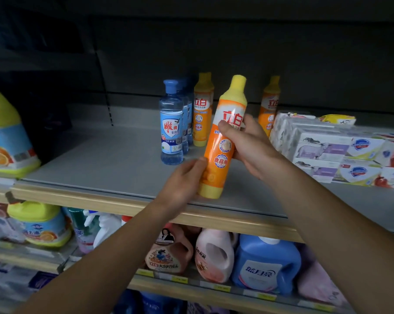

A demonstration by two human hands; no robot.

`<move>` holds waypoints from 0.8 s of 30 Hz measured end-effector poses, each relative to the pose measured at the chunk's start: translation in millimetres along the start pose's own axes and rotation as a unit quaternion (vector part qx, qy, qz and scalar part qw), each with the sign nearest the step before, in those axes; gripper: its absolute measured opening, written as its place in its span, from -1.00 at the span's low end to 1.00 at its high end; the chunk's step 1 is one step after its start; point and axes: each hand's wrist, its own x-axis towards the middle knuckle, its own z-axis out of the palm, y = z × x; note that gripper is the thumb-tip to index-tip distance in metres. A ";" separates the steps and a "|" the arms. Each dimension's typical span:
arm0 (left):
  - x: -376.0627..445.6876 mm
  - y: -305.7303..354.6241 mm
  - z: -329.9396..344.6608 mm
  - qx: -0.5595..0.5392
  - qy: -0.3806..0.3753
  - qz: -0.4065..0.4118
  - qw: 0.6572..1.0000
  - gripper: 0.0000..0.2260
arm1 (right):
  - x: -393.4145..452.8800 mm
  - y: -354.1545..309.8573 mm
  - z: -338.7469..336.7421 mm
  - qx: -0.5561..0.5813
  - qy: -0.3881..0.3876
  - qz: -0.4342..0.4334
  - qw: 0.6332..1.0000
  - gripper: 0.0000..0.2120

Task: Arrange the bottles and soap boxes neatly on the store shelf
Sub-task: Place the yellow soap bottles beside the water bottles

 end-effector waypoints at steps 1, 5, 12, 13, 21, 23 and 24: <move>3.7 -1.8 -7.4 0.072 0.018 0.026 0.997 -0.72 | 1.5 0.8 0.3 -0.028 0.007 -0.024 0.999 -0.65; 13.9 -10.9 -45.9 0.318 0.096 0.062 0.941 -0.73 | 4.1 12.8 -0.6 -0.184 0.018 -0.119 0.976 -0.45; 24.6 -35.4 -90.2 0.583 0.055 0.046 0.809 -0.61 | 18.9 30.4 0.6 -0.178 0.024 -0.106 0.978 -0.45; 25.5 -38.0 -90.4 0.588 0.058 0.047 0.805 -0.61 | 19.4 32.8 -1.1 -0.187 0.024 -0.105 0.977 -0.44; 29.8 -47.2 -91.1 0.599 0.060 0.052 0.797 -0.49 | 0.2 85.2 -3.3 -0.300 0.024 -0.070 0.951 -0.36; 29.8 -48.4 -90.8 0.598 0.059 0.050 0.798 -0.49 | 2.8 91.4 1.1 -0.308 0.047 -0.077 0.947 -0.42; 30.3 -49.0 -90.6 0.596 0.061 0.048 0.799 -0.48 | 7.8 92.3 4.2 -0.307 0.048 -0.075 0.947 -0.44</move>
